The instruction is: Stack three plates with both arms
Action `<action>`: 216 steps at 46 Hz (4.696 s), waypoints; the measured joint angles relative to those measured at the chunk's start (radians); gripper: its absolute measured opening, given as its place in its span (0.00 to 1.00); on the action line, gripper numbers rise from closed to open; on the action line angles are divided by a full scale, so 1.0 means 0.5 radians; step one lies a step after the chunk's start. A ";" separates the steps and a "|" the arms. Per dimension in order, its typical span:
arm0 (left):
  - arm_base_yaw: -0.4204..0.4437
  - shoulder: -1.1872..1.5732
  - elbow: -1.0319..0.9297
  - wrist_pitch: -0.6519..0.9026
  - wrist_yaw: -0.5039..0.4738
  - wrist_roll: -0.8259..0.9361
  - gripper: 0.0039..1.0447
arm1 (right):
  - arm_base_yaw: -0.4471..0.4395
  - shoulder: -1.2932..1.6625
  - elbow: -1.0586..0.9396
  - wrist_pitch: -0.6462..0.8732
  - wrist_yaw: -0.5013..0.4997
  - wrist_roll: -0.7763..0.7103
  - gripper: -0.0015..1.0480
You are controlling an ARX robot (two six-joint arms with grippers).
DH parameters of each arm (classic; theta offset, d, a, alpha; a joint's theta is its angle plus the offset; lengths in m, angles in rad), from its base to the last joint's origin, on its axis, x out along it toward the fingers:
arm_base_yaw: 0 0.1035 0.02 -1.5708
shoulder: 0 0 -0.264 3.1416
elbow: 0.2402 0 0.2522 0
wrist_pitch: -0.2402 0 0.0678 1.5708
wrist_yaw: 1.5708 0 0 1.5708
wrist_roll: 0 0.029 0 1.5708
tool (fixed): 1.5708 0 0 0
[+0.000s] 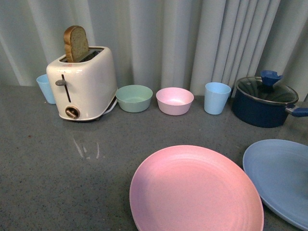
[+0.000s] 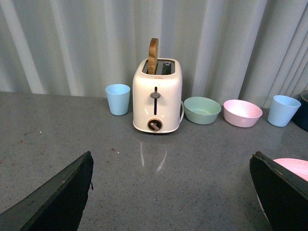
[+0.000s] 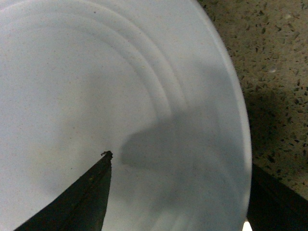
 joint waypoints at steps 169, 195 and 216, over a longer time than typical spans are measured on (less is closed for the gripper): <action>0.000 -0.001 0.000 -0.001 0.000 0.000 0.93 | 0.736 -2.480 -1.759 1.373 0.510 0.156 0.03; 0.000 -0.001 0.000 -0.001 0.000 0.000 0.93 | 0.736 -3.371 -1.792 0.564 0.511 0.156 0.03; 0.000 -0.001 0.000 -0.001 0.000 0.000 0.93 | 0.736 -3.693 -1.792 0.248 0.510 0.156 0.03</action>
